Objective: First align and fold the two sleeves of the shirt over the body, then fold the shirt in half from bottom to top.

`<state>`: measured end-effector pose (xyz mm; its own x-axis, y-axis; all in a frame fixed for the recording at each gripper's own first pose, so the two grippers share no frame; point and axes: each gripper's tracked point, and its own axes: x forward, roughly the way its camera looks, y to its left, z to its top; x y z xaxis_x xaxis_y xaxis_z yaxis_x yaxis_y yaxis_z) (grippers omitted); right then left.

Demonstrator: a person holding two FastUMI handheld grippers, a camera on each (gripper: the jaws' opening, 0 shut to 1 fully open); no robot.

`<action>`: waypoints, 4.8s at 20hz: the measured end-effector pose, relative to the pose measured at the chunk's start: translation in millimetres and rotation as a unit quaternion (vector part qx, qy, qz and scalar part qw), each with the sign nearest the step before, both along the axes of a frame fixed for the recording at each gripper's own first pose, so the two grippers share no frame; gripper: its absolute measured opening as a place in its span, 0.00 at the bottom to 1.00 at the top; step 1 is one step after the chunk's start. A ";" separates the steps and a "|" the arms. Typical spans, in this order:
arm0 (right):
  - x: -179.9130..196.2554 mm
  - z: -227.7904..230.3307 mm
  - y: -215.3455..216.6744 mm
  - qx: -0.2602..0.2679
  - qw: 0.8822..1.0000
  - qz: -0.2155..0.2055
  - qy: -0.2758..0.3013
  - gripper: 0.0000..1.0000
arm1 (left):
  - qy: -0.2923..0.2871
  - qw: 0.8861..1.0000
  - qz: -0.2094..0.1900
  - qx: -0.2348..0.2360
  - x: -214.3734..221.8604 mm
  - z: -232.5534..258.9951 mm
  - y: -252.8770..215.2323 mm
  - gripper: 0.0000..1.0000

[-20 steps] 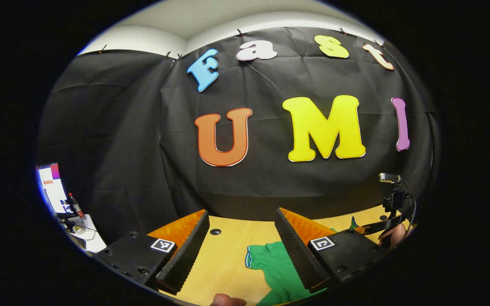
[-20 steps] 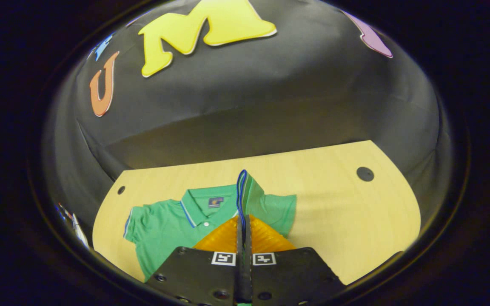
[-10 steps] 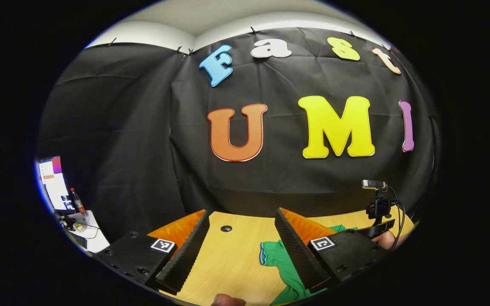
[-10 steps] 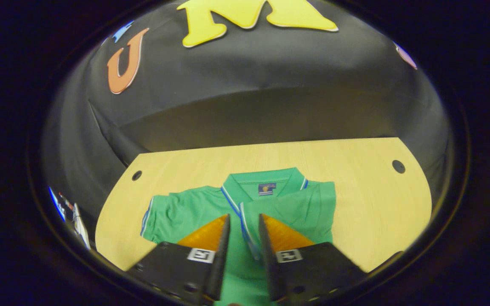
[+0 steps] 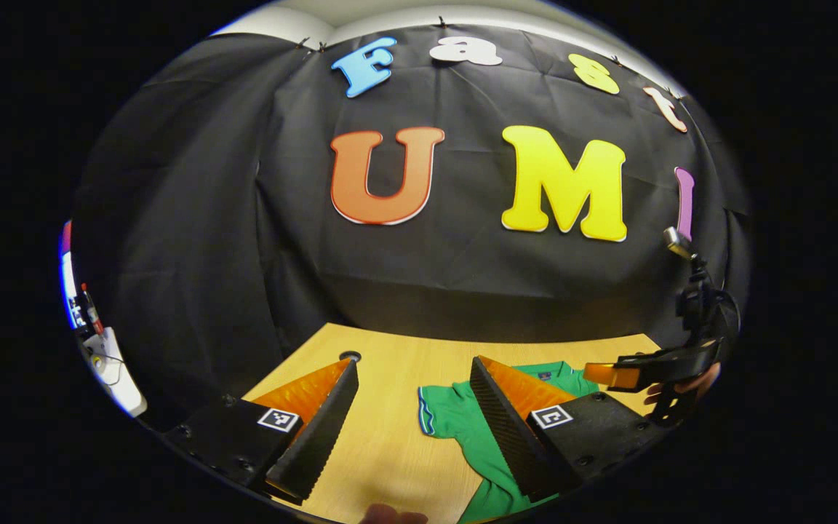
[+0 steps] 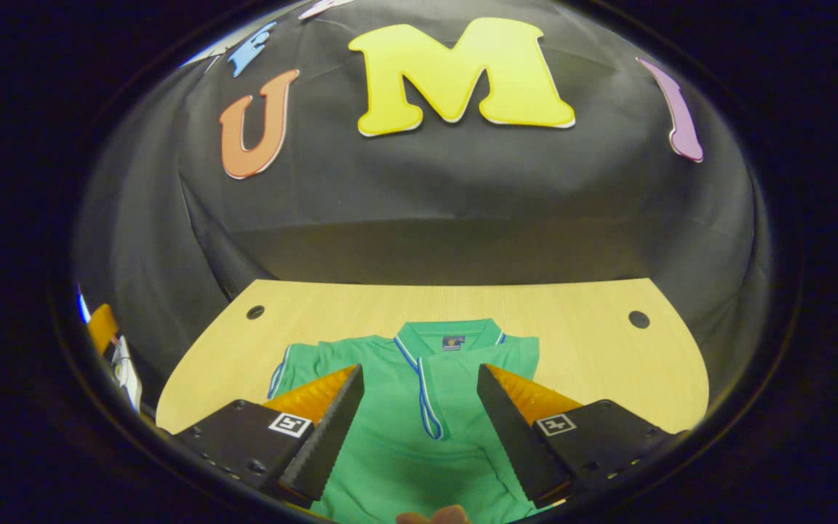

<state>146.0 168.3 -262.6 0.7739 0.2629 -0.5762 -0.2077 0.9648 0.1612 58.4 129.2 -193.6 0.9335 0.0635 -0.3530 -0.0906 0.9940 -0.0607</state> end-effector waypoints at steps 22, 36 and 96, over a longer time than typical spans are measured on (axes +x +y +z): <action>-103.8 86.9 -121.8 -0.113 0.990 -0.035 -0.081 0.95 | 0.188 0.979 -0.034 -0.070 78.8 -231.8 -16.6 0.97; -103.7 67.6 -160.1 -0.102 0.989 -0.087 -0.060 0.95 | 0.188 0.980 -0.008 -0.070 81.8 -237.4 -16.8 0.05; -188.9 -5.2 -207.1 -0.099 0.994 0.022 0.025 0.98 | 0.176 0.982 -0.069 -0.012 -136.3 -89.5 -105.7 0.99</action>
